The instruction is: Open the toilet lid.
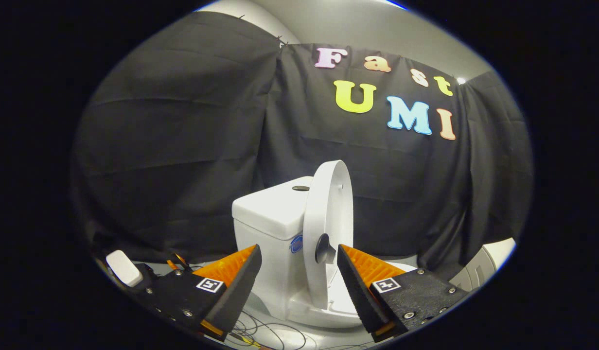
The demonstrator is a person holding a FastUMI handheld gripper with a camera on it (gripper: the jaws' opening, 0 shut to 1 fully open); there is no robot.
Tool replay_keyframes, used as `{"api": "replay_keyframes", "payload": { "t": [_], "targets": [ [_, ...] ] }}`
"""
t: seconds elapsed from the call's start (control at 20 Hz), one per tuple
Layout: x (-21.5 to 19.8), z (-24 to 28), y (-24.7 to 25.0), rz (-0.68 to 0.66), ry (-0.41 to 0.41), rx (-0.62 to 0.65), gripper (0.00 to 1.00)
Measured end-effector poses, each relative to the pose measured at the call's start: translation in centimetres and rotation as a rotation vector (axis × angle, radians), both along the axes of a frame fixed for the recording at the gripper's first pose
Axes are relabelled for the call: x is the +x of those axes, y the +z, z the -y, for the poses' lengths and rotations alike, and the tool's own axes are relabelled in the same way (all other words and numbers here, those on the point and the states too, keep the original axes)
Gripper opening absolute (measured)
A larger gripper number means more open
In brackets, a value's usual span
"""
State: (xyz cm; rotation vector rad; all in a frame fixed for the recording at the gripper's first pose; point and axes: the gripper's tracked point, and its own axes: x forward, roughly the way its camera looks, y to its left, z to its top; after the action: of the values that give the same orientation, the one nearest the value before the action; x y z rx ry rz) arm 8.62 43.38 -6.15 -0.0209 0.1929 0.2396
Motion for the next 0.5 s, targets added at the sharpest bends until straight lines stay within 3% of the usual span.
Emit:
{"api": "replay_keyframes", "payload": {
  "t": [0.5],
  "targets": [
    [-3.3, 13.0, 8.6, 0.166, 0.002, 0.069, 0.95]
  ]
}}
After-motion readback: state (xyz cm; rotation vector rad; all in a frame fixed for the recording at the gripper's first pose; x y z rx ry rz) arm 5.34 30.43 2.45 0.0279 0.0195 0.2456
